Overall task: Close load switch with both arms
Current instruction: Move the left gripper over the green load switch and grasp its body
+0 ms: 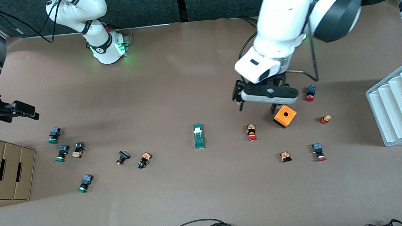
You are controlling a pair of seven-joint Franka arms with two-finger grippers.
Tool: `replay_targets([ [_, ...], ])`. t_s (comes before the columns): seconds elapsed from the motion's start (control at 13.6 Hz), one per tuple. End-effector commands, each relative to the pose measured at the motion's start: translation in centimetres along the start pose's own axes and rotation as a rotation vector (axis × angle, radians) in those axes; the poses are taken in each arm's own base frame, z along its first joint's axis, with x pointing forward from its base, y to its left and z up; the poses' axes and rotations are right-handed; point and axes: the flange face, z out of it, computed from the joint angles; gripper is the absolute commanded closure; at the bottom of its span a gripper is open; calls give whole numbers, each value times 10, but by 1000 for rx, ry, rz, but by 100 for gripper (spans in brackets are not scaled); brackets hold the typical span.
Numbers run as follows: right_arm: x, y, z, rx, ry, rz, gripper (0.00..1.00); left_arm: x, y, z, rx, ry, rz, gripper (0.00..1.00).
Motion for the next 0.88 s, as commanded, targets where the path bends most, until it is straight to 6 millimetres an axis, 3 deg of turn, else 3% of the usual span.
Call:
replay_targets([
  [0.0,1,0,-4,-18,9,-1,1,-17,33,22,34,77,-27,0],
  [0.51,1,2,-4,-18,9,4,1,-107,142,102,142,249,-60,0],
  [0.81,0,-1,-4,-17,6,-4,1,-145,185,147,164,339,-114,0],
])
